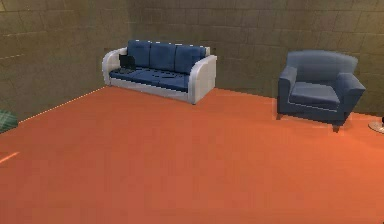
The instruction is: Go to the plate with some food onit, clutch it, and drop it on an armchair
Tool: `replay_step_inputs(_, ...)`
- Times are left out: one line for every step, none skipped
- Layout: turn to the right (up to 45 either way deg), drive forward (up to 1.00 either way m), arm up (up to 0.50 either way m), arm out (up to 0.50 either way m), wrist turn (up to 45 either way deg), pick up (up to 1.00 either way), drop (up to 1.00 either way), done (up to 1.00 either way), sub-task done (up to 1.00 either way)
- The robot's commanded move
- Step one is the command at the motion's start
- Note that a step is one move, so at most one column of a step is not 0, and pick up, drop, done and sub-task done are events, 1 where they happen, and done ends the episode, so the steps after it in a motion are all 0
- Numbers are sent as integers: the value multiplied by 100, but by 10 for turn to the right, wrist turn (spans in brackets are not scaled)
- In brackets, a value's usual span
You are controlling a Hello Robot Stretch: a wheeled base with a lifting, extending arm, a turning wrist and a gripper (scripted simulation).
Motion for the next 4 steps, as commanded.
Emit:
replay_step_inputs(0, 0, 0, 0, 450, 0, 0, 0, 0)
replay_step_inputs(0, 0, 0, 0, 210, 0, 0, 0, 0)
replay_step_inputs(0, 0, -30, 0, 0, 0, 0, 0, 0)
replay_step_inputs(0, 0, 0, 0, 0, 100, 0, 0, 0)
